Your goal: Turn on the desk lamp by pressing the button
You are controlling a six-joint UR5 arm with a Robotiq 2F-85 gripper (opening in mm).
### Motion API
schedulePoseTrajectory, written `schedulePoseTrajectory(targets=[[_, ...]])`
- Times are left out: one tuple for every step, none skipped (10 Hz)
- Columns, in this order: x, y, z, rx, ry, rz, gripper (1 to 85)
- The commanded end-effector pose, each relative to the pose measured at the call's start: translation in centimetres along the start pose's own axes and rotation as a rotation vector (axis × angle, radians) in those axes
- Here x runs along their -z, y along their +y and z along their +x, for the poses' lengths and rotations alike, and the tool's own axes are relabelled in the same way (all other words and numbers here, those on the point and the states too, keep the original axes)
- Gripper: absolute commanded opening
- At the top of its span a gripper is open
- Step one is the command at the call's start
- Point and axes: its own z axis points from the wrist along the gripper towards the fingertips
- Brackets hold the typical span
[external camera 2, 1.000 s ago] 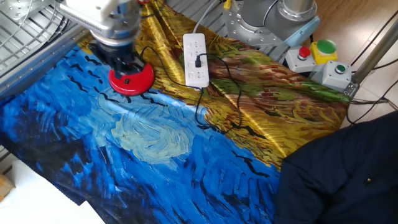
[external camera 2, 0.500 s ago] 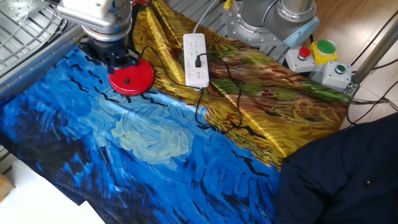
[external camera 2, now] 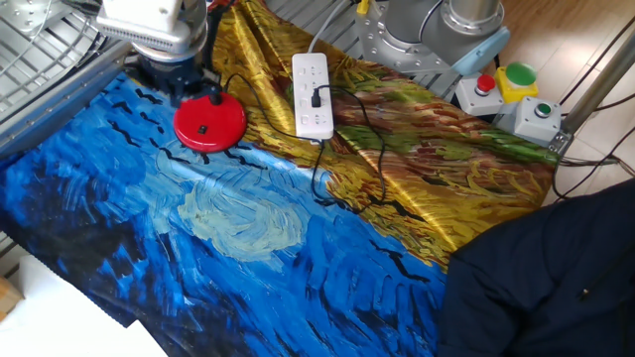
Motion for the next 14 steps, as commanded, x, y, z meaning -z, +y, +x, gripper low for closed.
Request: schedulePoseTrajectory(targets=[[0.4, 0.7, 4.0, 0.011, 0.151, -0.032, 1.3], [0.6, 0.6, 4.9, 0.006, 0.187, -0.027, 1.3], [0.7, 0.6, 5.5, -0.008, 0.210, -0.025, 1.3], [0.7, 0.6, 5.7, -0.017, 0.219, -0.025, 1.3], [0.7, -0.1, 5.6, -0.024, 0.214, 0.006, 1.3], [0.7, -0.4, 5.5, -0.034, 0.208, 0.017, 1.3], [0.7, -0.7, 5.3, -0.045, 0.201, 0.029, 1.3], [0.6, -0.8, 4.8, -0.052, 0.181, 0.034, 1.3], [-0.5, -0.5, 4.0, -0.050, 0.158, 0.015, 1.3], [-1.8, -1.0, 3.0, -0.021, 0.131, 0.022, 1.3], [-3.2, -2.0, 1.9, 0.047, 0.115, 0.056, 1.3], [-4.1, -3.1, 1.0, 0.092, 0.105, 0.100, 1.3], [-4.9, -3.4, 0.3, 0.110, 0.100, 0.117, 1.3], [-5.5, -3.5, 0.0, 0.119, 0.103, 0.126, 1.3]])
